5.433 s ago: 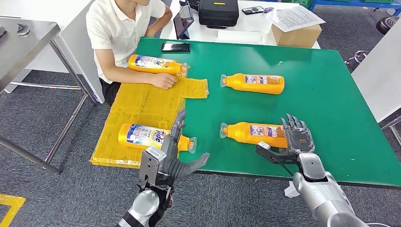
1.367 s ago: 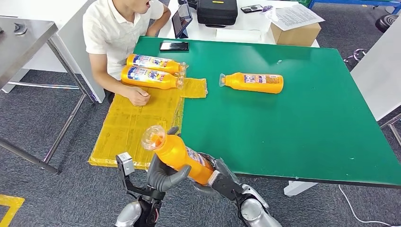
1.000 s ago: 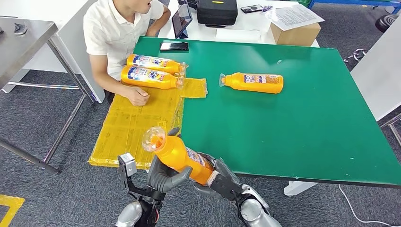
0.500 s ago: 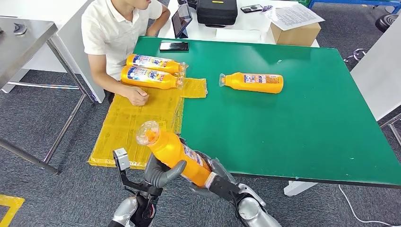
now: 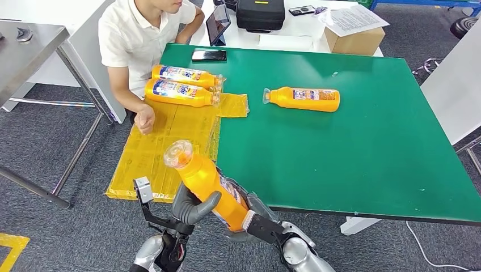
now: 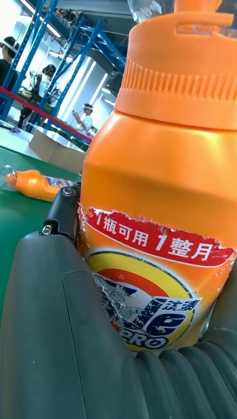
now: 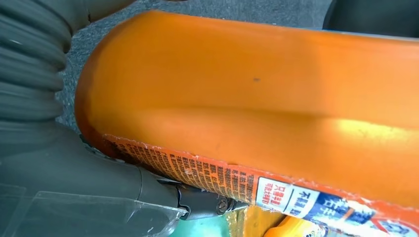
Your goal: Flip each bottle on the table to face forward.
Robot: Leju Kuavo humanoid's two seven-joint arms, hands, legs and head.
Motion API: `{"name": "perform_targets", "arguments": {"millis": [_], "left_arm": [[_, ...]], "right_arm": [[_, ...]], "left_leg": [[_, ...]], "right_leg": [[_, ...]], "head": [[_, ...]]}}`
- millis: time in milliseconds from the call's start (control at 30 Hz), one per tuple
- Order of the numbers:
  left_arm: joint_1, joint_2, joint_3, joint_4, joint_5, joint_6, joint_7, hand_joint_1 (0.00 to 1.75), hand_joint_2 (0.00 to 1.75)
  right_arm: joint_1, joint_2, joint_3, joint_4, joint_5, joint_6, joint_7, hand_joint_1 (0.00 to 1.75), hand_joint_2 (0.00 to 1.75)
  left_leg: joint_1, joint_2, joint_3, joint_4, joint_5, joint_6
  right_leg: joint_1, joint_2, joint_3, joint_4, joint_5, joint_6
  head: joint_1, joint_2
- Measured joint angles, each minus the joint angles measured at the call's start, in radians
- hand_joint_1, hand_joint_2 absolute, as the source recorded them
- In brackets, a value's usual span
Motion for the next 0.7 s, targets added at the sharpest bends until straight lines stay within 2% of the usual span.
{"name": "perform_targets", "arguments": {"millis": [133,200,267,333,400,467,533,667,700], "left_arm": [[0.0,-0.001,0.014,-0.01,0.018,0.043,-0.01,1.75,1.75],[0.0,-0.005,0.034,-0.029,0.017,0.141,-0.032,1.75,1.75],[0.0,-0.012,0.064,-0.066,-0.023,0.317,-0.084,1.75,1.75],[0.001,-0.015,0.094,-0.114,-0.12,0.52,-0.165,1.75,1.75],[0.0,-0.016,0.108,-0.159,-0.285,0.706,-0.257,1.75,1.75],[-0.002,-0.016,0.111,-0.187,-0.478,0.844,-0.317,1.75,1.75],[-0.006,-0.02,0.119,-0.194,-0.683,0.903,-0.327,1.75,1.75],[-0.026,-0.035,0.172,-0.156,-1.081,0.92,-0.281,1.75,1.75],[-0.031,-0.039,0.192,-0.141,-1.147,0.921,-0.27,1.75,1.75]], "right_arm": [[0.002,0.013,-0.001,0.0,-0.016,-0.021,-0.012,0.0,1.75],[0.011,0.027,-0.007,-0.009,-0.025,-0.084,-0.026,0.0,1.75],[0.036,0.048,-0.026,-0.035,-0.029,-0.218,-0.039,0.0,1.75],[0.068,0.071,-0.061,-0.083,-0.038,-0.426,-0.059,0.0,1.75],[0.097,0.09,-0.109,-0.154,-0.051,-0.639,-0.082,0.0,1.75],[0.122,0.112,-0.175,-0.245,-0.037,-0.76,-0.092,0.0,0.87],[0.144,0.147,-0.261,-0.345,0.003,-0.791,-0.095,0.0,0.0],[0.162,0.227,-0.466,-0.523,0.037,-0.797,-0.096,0.0,0.0],[0.163,0.241,-0.513,-0.556,0.041,-0.798,-0.096,0.0,0.44]], "left_leg": [[0.0,0.0,0.0,0.0,0.0,0.0],[0.0,0.0,0.0,0.0,0.0,0.0],[0.001,0.0,0.0,0.0,0.0,0.0],[0.001,0.0,0.0,0.0,0.0,0.0],[0.001,-0.002,-0.001,0.0,0.0,0.0],[0.001,-0.003,-0.001,0.0,0.0,0.0],[0.0,-0.003,-0.001,0.0,0.0,0.0],[-0.001,-0.004,-0.001,0.0,0.001,0.0],[-0.001,-0.003,-0.001,0.0,0.001,0.0]], "right_leg": [[0.0,0.0,0.0,0.0,0.0,0.0],[0.0,0.0,0.0,0.0,0.0,0.0],[0.001,0.0,0.0,0.0,0.0,0.0],[0.001,0.0,-0.001,0.0,0.0,0.0],[0.001,-0.001,-0.001,0.0,0.0,0.0],[0.0,-0.002,-0.001,0.0,0.0,0.0],[0.0,-0.002,-0.001,0.0,0.0,0.0],[-0.001,-0.002,-0.001,0.0,0.0,0.0],[-0.001,-0.002,-0.001,0.0,0.0,0.0]], "head": [[0.0,0.0],[0.0,0.0],[0.0,0.0],[0.0,0.0],[0.0,0.0],[0.0,0.0],[0.0,0.0],[0.0,0.0],[0.0,0.0]]}}
